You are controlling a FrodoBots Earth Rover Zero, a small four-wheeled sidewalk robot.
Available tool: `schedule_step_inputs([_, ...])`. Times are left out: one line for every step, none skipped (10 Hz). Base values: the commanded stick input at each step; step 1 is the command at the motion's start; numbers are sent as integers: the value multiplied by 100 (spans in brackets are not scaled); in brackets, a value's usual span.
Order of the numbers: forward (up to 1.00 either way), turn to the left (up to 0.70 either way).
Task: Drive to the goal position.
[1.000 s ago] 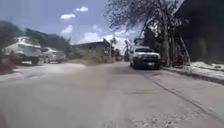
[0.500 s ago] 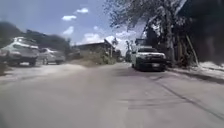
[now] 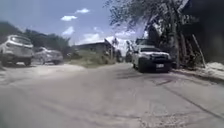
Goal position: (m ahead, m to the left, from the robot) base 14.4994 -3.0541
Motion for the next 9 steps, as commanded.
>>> schedule_step_inputs([100, 0])
schedule_step_inputs([100, 0])
schedule_step_inputs([100, 0])
schedule_step_inputs([100, 0])
schedule_step_inputs([100, 0])
schedule_step_inputs([100, 0])
schedule_step_inputs([100, 0])
schedule_step_inputs([100, 0])
schedule_step_inputs([100, 0])
